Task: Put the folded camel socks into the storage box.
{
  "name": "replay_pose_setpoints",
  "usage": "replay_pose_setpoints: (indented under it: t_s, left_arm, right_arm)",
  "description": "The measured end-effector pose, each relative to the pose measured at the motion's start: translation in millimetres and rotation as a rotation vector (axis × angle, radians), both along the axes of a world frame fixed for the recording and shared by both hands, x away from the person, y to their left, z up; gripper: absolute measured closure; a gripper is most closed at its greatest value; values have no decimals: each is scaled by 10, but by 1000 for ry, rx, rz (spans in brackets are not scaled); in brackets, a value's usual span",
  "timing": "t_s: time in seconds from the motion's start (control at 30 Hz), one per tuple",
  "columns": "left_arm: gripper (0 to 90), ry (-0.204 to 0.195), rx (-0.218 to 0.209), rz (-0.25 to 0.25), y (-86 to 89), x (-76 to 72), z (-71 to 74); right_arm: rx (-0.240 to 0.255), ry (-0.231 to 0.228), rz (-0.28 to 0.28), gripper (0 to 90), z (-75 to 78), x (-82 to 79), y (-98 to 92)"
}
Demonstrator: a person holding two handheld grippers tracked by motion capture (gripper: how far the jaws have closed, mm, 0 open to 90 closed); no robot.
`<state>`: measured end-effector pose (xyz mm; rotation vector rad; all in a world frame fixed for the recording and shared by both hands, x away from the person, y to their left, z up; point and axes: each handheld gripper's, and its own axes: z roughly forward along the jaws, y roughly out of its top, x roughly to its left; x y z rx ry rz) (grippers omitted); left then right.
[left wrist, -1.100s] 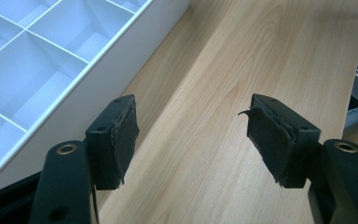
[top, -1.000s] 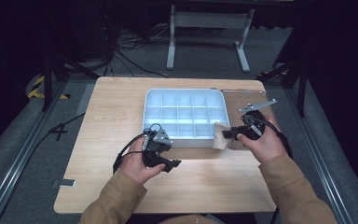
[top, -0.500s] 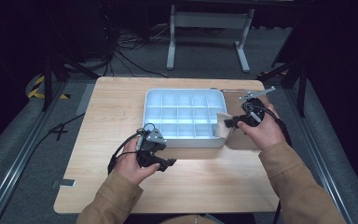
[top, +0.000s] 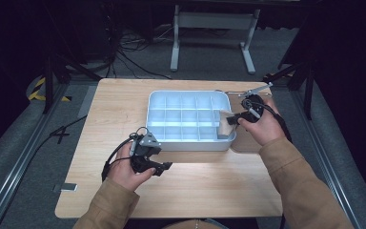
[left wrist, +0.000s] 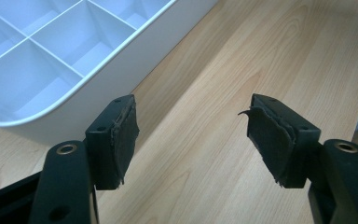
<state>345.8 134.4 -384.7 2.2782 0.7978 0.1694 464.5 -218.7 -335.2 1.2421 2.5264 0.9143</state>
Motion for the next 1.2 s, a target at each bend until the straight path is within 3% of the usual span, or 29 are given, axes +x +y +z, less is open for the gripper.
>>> replay_pose_setpoints:
  t_s: [0.53,0.8,1.2]
  left_arm:
    - [336,9,2,69,193,-105,-7]
    - [334,10,11,51,179,-92,-15]
    - [334,21,12,40,154,-73,-30]
  right_arm:
    - [-110,-8,20,757,-198,152,118]
    - [-168,-10,34,756,-310,151,153]
    - [-242,73,64,759,-476,134,253]
